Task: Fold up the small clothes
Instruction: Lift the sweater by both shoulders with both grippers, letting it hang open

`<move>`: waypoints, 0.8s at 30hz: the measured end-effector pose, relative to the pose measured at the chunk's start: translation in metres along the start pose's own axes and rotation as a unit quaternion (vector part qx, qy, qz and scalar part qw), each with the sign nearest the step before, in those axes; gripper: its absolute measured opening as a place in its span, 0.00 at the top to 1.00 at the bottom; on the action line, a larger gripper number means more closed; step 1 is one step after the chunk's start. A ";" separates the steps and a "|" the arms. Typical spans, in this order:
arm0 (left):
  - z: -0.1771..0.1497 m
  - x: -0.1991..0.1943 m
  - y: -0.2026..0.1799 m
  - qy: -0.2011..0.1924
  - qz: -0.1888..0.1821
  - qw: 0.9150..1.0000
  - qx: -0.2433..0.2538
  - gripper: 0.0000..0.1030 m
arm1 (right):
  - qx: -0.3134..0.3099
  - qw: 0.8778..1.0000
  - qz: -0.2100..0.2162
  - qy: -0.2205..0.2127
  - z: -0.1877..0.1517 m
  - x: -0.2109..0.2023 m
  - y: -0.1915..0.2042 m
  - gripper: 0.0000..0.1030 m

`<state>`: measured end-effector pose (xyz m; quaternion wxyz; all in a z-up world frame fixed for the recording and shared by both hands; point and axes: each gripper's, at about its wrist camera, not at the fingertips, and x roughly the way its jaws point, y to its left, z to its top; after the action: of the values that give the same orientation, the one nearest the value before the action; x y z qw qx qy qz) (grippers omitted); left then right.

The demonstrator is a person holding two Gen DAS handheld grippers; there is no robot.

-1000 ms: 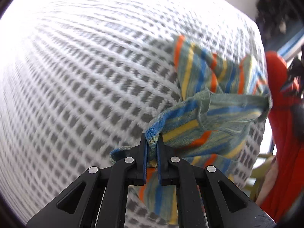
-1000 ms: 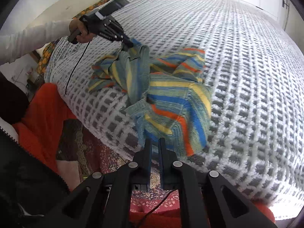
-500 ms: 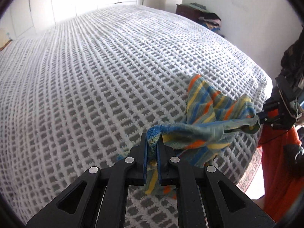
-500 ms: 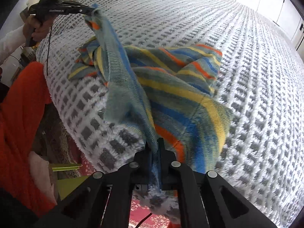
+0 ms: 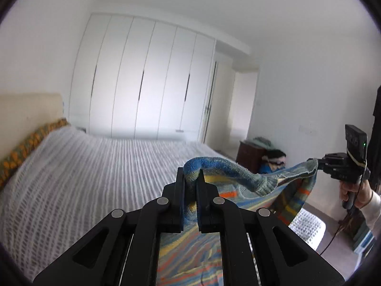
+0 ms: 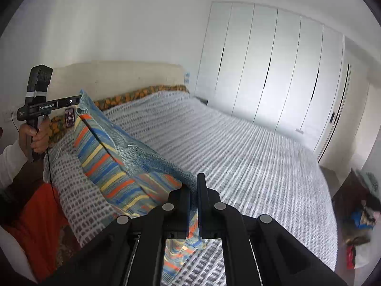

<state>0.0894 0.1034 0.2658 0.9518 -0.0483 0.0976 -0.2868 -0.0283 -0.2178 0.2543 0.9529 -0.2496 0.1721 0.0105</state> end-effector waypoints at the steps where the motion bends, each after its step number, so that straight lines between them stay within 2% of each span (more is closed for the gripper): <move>1: 0.019 -0.015 -0.008 -0.024 0.006 1.000 0.013 0.95 | -0.013 1.000 -0.007 -0.019 0.020 -0.015 0.003 0.96; 4: 0.063 -0.061 -0.026 -0.086 0.021 0.995 0.038 0.95 | -0.061 0.995 -0.042 -0.071 0.071 -0.063 0.015 0.96; 6: 0.080 -0.089 -0.036 -0.118 0.032 0.991 0.049 0.95 | -0.083 0.990 -0.055 -0.103 0.090 -0.097 0.027 0.96; 8: 0.086 -0.111 -0.043 -0.131 0.041 0.989 0.048 0.94 | -0.091 0.988 -0.062 -0.112 0.098 -0.116 0.039 0.96; 11: 0.076 -0.131 -0.051 -0.126 0.045 0.990 0.039 0.95 | -0.100 0.987 -0.066 -0.105 0.090 -0.127 0.053 0.96; 15: 0.057 -0.156 -0.066 -0.127 0.053 0.990 0.041 0.94 | -0.078 0.989 -0.050 -0.112 0.067 -0.153 0.065 0.96; 19: 0.064 -0.162 -0.073 -0.128 0.055 0.989 0.045 0.94 | -0.088 0.986 -0.059 -0.128 0.066 -0.177 0.077 0.96; 21: 0.072 -0.149 -0.069 -0.116 0.053 0.991 0.043 0.94 | -0.087 0.986 -0.056 -0.130 0.074 -0.178 0.074 0.96; 24: 0.077 -0.107 -0.055 -0.087 0.063 0.993 0.044 0.94 | -0.081 0.988 -0.054 -0.118 0.089 -0.161 0.057 0.96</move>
<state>-0.0111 0.1195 0.3661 0.9740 -0.0247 0.0049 -0.2251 -0.1573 -0.1150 0.3536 0.9424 -0.3315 0.0436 0.0021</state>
